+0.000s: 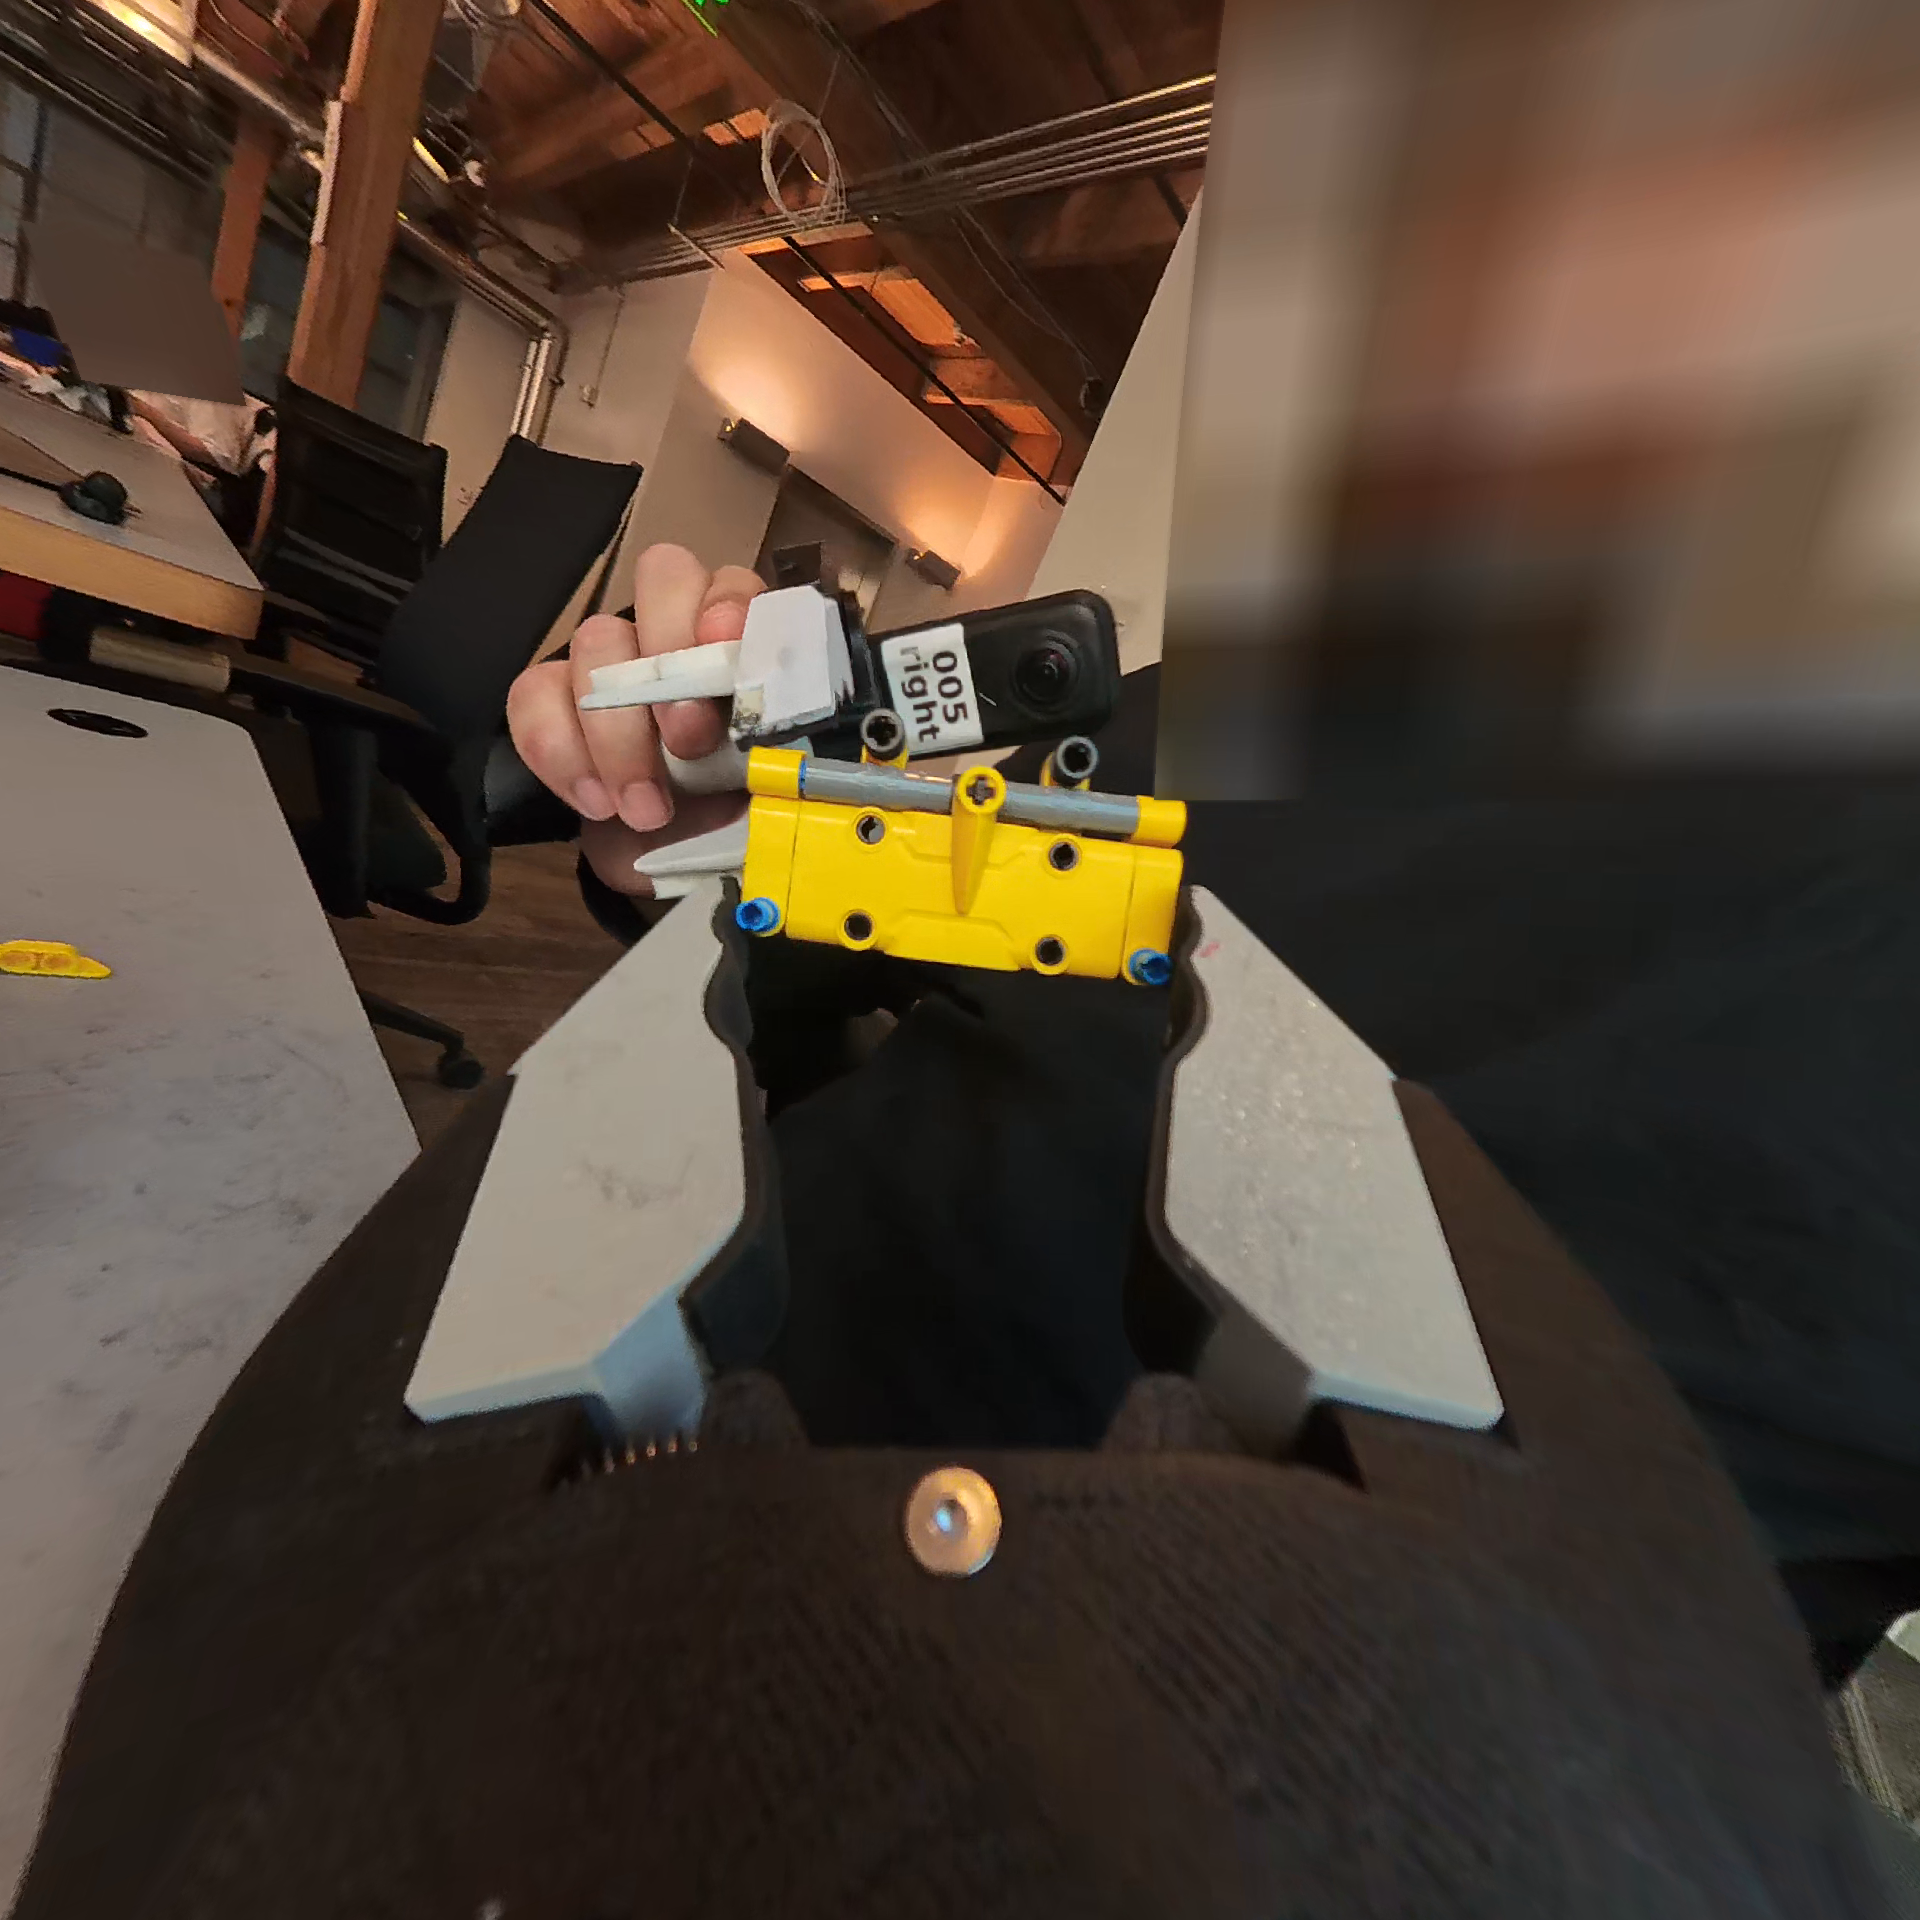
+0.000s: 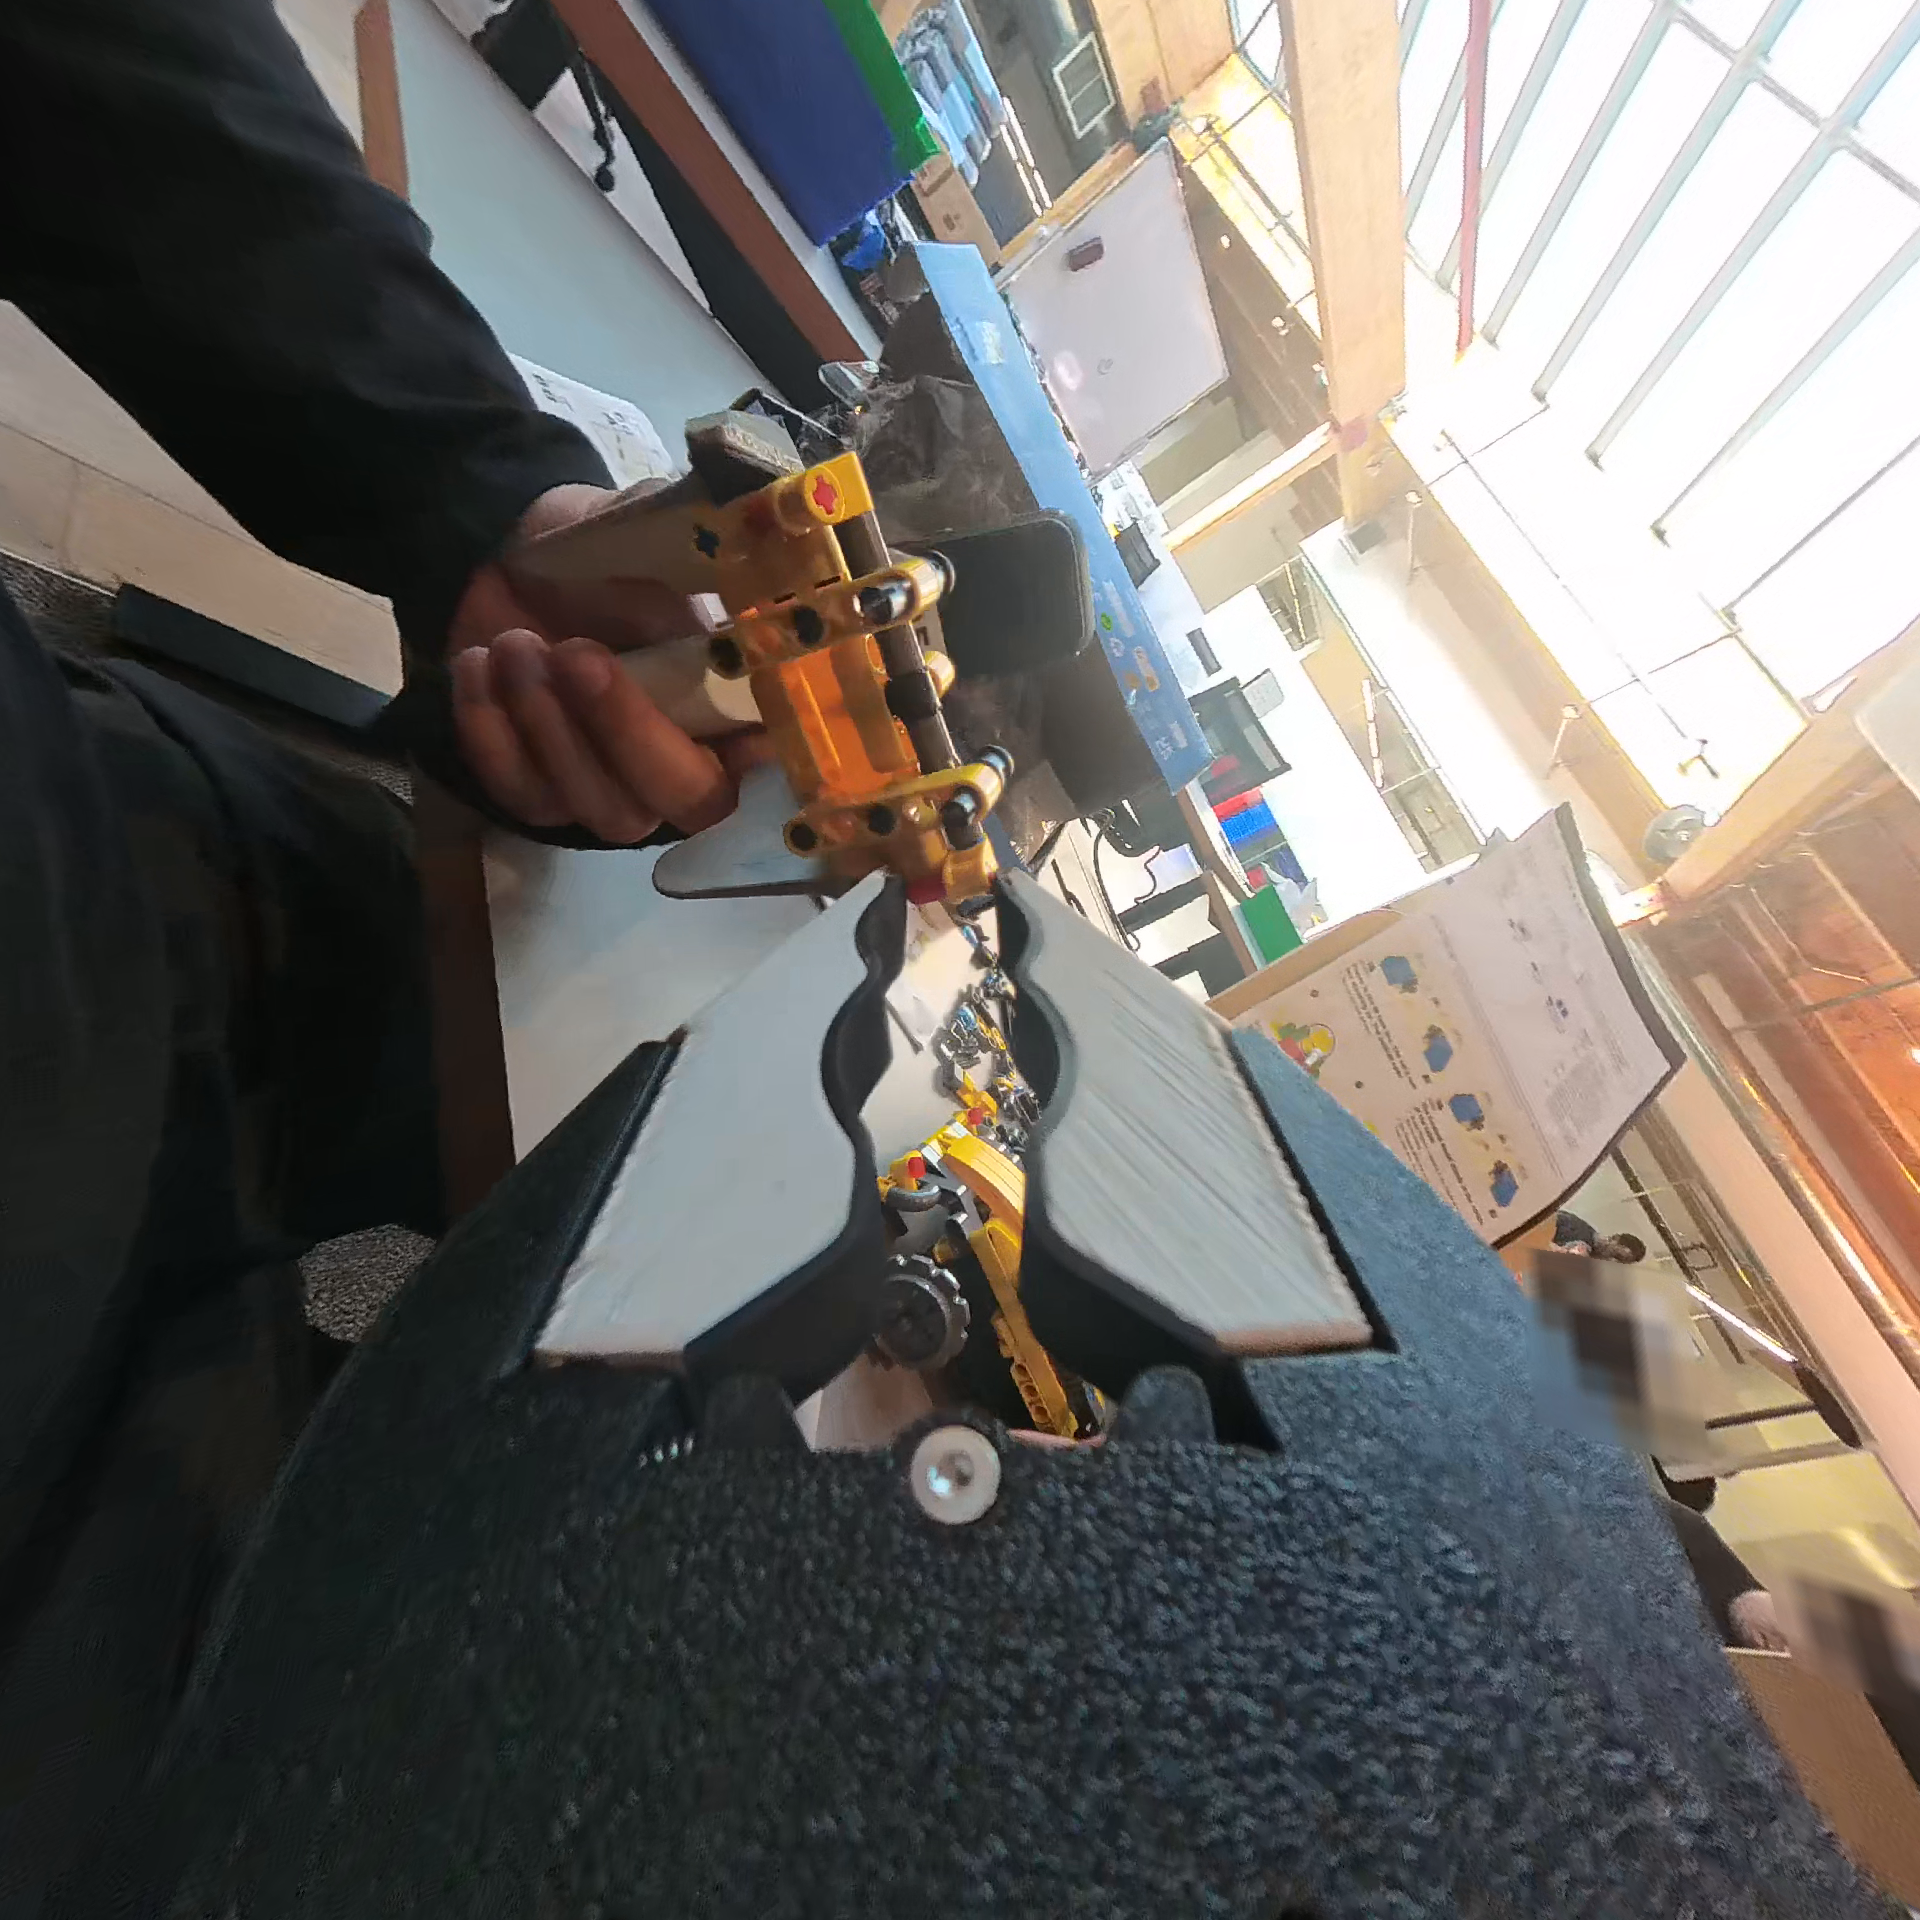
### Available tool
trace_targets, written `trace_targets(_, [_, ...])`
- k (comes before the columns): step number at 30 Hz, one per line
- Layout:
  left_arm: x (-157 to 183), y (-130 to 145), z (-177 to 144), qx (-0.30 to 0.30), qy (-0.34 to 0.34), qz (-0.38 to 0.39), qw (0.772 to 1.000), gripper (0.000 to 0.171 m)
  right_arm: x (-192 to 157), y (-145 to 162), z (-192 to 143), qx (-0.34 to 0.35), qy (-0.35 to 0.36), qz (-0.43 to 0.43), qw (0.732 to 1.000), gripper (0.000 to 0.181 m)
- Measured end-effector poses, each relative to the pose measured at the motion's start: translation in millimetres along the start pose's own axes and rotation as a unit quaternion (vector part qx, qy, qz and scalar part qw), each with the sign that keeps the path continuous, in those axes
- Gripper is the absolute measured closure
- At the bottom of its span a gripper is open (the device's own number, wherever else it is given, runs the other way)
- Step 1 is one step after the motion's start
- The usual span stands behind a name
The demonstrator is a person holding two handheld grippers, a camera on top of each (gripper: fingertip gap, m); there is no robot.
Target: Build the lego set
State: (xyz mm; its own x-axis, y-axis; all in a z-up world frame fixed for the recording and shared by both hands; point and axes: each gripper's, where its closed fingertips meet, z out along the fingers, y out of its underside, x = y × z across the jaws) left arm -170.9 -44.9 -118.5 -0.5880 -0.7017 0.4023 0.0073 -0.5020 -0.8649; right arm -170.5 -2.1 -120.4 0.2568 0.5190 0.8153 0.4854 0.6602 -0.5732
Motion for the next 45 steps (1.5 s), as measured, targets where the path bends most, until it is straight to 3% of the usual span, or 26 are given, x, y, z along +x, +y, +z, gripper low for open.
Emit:
trace_targets(2, [-2,0,0,-0.002,-0.011,0.007,1.000,0.093,-1,2,0,0.002,-0.005,-0.001,1.000,0.162])
trace_targets(4, [-5,0,-1,-0.002,-0.026,0.014,1.000,0.093,-10,5,-1,0.000,-0.045,0.002,0.999,0.145])
trace_targets(7, [-12,-6,-6,0.016,-0.048,0.016,0.999,0.093,-3,11,-9,-0.009,-0.064,0.016,0.998,0.141])
trace_targets(12, [-33,-20,-20,0.055,-0.134,0.043,0.989,0.093,21,-6,-28,0.030,-0.056,0.076,0.995,0.147])
trace_targets(16, [-44,-30,-32,0.086,-0.172,0.038,0.981,0.093,18,-14,-21,0.013,-0.036,0.035,0.999,0.157])
trace_targets(29, [-57,-9,-18,0.017,-0.212,0.041,0.976,0.094,-10,1,5,-0.065,-0.025,-0.100,0.993,0.158])
trace_targets(35, [-63,2,-13,-0.022,-0.223,0.029,0.974,0.093,-13,3,2,-0.071,-0.045,-0.103,0.991,0.161])
trace_targets(45, [-66,3,-14,-0.030,-0.245,0.042,0.968,0.093,-12,10,-3,-0.082,-0.054,-0.120,0.988,0.165])
